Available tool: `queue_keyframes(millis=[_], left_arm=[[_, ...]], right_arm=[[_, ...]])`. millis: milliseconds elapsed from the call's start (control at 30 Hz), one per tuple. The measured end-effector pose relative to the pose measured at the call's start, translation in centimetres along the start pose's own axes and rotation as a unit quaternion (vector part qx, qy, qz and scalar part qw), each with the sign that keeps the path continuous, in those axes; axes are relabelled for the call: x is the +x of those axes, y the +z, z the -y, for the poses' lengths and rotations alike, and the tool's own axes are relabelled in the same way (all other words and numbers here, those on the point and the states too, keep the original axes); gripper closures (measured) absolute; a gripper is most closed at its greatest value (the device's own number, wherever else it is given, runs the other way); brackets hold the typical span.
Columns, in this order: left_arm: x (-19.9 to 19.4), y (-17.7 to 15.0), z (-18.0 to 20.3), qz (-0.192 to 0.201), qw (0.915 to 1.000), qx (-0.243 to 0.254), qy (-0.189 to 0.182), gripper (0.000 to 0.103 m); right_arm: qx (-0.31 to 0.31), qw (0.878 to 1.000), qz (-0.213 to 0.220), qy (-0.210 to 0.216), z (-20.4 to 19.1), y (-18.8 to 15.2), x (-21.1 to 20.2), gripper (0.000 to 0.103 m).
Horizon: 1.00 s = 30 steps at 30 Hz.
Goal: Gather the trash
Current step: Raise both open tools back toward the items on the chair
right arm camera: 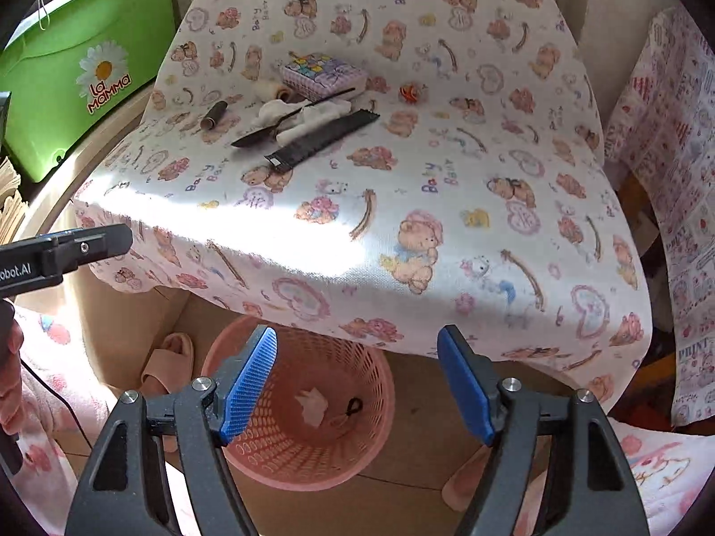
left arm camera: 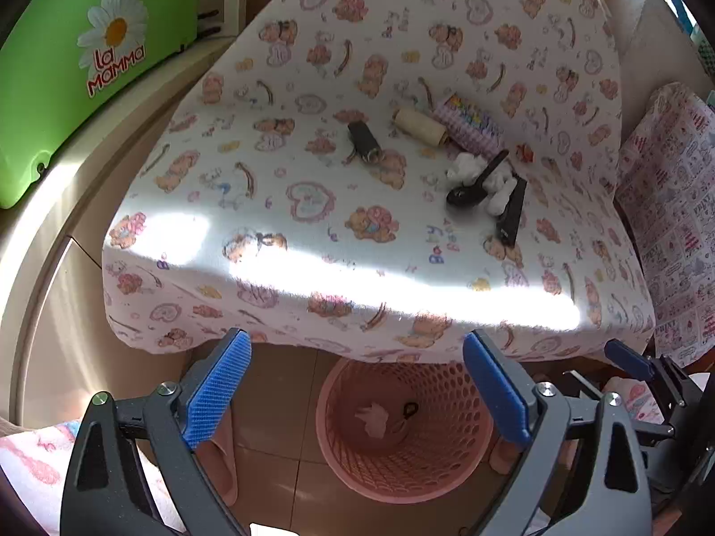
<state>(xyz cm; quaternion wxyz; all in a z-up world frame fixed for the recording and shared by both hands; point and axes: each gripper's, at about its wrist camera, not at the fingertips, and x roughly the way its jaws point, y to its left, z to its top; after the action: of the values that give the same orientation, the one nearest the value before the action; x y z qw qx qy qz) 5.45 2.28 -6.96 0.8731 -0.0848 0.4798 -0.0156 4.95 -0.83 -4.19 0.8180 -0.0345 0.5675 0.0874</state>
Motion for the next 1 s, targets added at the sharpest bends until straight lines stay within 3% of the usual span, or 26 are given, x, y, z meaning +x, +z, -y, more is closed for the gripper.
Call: queue_keyframes(millis=[67,167,267,367,433,500,600,667,733,800,900,1000], left_arm=[[-0.7,0.2,0.2,0.022,0.9998,-0.001,-0.002,0.002],[-1.3,0.5,0.3,0.046,0.9988,0.01,0.012,0.001],[-2.4,0.6,0.4,0.08,0.9962,0.02,0.029,0.001],[-4.1,0.8,0.6,0.122,0.9919,0.028,0.019,0.001],[-5.0,1.1,1.0,0.15,0.987,0.044,0.039,0.001],[-4.3,1.9,1.1,0.147,0.983,0.064,0.09,0.001],[-3.4,3.7,0.4,0.113,0.9894,0.071,0.057,0.007],[-4.5,4.8,0.1,0.138,0.9874,0.053,0.057,0.007],[-5.8,6.1,0.1,0.163,0.984,0.04,0.061,0.008],[-6.7,7.6,0.2,0.177,0.9816,0.041,0.06,0.008],[-7.2,9.5,0.8,0.192,0.975,0.06,0.093,0.011],[-6.5,9.9,0.5,0.202,0.9723,0.063,0.099,0.016]], right_arm=[[-0.007,1.0,0.015,0.003,-0.1,0.3,-0.5,0.026],[-0.01,0.999,0.043,-0.003,-0.1,0.4,-1.7,0.014],[-0.001,0.998,0.066,-0.014,0.3,0.5,-2.3,0.014],[0.007,0.997,0.077,-0.021,0.8,1.0,-2.5,0.014],[0.0,0.995,0.092,-0.026,1.0,1.5,-3.0,0.014],[-0.011,0.994,0.106,-0.025,1.0,2.3,-3.4,0.014],[-0.02,0.993,0.116,-0.004,1.5,3.8,-3.7,0.014],[-0.024,0.993,0.12,0.008,2.0,4.9,-4.2,0.015],[-0.041,0.991,0.128,0.021,2.2,6.1,-4.7,0.021],[-0.062,0.988,0.139,0.005,2.3,7.2,-5.2,0.037],[-0.074,0.985,0.154,-0.017,2.6,8.7,-5.6,0.052],[-0.055,0.987,0.148,0.0,3.4,9.5,-5.1,0.057]])
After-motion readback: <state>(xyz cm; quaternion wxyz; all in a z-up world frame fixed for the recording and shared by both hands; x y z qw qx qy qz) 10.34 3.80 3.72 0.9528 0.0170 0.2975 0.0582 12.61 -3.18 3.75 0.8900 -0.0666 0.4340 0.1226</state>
